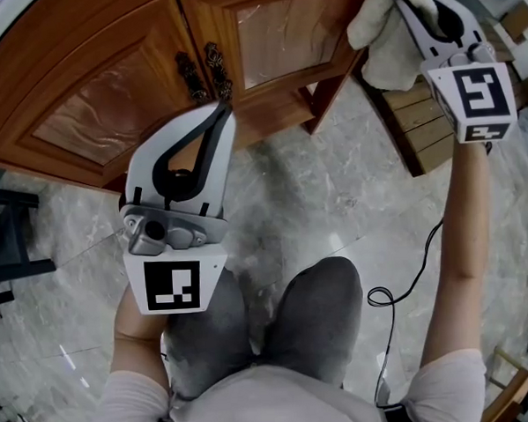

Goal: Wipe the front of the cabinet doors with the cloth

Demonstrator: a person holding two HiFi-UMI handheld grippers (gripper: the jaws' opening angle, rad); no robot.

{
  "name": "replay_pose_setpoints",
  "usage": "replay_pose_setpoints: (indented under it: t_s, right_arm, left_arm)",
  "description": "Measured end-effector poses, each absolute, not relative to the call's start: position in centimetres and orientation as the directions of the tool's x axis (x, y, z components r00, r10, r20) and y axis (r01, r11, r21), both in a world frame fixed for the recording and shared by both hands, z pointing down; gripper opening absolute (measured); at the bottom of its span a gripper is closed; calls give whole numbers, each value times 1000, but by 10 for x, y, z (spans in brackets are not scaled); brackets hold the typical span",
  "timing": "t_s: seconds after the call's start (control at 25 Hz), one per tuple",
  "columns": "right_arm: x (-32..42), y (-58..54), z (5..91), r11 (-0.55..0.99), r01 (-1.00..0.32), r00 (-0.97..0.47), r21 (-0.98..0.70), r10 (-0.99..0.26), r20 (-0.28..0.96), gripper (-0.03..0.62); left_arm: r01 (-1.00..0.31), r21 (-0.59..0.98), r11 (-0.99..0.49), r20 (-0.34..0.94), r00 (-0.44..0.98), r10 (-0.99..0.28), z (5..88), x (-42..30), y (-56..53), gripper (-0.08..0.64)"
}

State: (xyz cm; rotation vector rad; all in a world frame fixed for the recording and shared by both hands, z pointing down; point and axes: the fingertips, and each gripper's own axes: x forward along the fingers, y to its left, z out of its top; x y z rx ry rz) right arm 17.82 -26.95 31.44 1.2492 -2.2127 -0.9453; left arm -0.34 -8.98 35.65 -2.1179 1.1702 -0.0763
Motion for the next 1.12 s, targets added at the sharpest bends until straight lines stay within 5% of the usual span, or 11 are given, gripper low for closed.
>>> replay_pose_setpoints:
  t_s: [0.76,1.12]
  right_arm:
    - [-9,-143,337,613,-394,-830,685,-558,22,75]
    - [-32,-167,362,595,-358,-804,720,-588,87,75]
  left_arm:
    - [-750,-597,-286,-285,532,-798,358,-58,-69,18]
    - [-763,-580,-283,-285,516,-807,368,-79,-72,18]
